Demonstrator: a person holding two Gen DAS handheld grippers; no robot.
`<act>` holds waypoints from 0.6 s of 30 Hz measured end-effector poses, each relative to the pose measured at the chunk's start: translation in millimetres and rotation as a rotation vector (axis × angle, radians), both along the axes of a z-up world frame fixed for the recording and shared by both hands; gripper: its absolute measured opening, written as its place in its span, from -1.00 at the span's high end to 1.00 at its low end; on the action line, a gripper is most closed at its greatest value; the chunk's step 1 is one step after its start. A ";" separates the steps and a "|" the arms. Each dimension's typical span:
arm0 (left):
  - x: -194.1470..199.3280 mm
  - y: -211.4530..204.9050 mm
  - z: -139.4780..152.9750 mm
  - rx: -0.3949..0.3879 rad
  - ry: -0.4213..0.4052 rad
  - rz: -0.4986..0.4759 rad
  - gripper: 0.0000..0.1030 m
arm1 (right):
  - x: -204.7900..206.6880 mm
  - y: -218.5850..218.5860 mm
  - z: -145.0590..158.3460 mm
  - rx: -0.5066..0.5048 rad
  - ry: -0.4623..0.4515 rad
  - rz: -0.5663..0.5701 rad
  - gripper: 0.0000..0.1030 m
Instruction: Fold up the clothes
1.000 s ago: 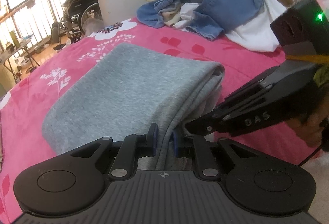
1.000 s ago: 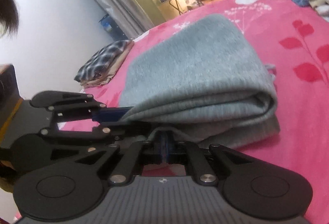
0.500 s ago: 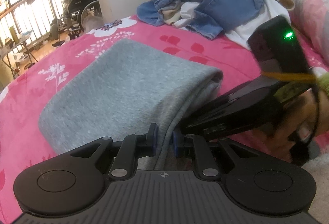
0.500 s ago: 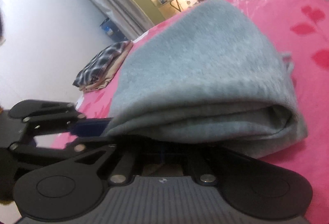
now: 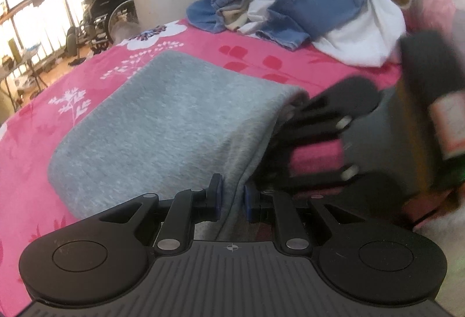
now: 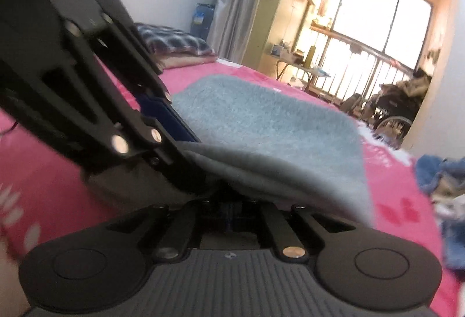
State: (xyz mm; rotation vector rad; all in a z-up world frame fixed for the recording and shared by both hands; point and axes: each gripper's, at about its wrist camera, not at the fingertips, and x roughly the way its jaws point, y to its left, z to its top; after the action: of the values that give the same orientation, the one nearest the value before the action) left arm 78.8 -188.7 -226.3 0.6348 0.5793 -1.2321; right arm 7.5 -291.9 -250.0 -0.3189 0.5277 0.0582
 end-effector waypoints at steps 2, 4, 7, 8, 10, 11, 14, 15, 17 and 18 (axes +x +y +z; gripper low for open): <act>-5.1 -0.8 -4.2 0.011 -0.046 -0.021 0.66 | -14.9 -7.3 12.4 -0.025 0.016 0.001 0.63; -14.1 -1.8 -10.7 0.029 -0.118 -0.053 0.61 | -29.8 -15.6 26.0 -0.047 0.032 0.002 0.59; -28.3 -3.4 -20.7 0.053 -0.217 -0.097 0.45 | -38.6 -30.0 51.0 -0.035 0.025 -0.036 0.59; -31.1 -3.5 -22.5 0.056 -0.234 -0.103 0.40 | -36.4 -34.9 61.3 -0.009 0.001 -0.061 0.59; -35.1 -3.0 -24.8 0.059 -0.257 -0.110 0.36 | -25.6 -40.1 68.9 0.021 -0.034 -0.074 0.59; -35.2 -2.6 -24.8 0.059 -0.258 -0.109 0.35 | -19.3 -42.2 71.1 0.033 -0.050 -0.075 0.59; -31.5 -2.4 -21.6 0.060 -0.225 -0.105 0.35 | 2.2 -52.6 30.6 -0.008 0.095 -0.096 0.65; -30.5 -2.7 -19.7 0.058 -0.200 -0.113 0.35 | 4.0 -62.2 12.6 0.010 0.145 -0.112 0.65; -29.6 -3.6 -14.3 0.071 -0.187 -0.114 0.31 | 1.9 -73.3 8.0 0.044 0.156 -0.103 0.64; -29.1 -4.2 -11.5 0.079 -0.185 -0.113 0.29 | 3.1 -74.3 16.2 0.035 0.165 -0.096 0.64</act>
State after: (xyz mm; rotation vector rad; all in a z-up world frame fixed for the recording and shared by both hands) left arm 49.7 -192.9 -237.7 0.8481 0.4441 -1.2439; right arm 10.6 -366.2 -233.8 -0.2552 0.7040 0.0006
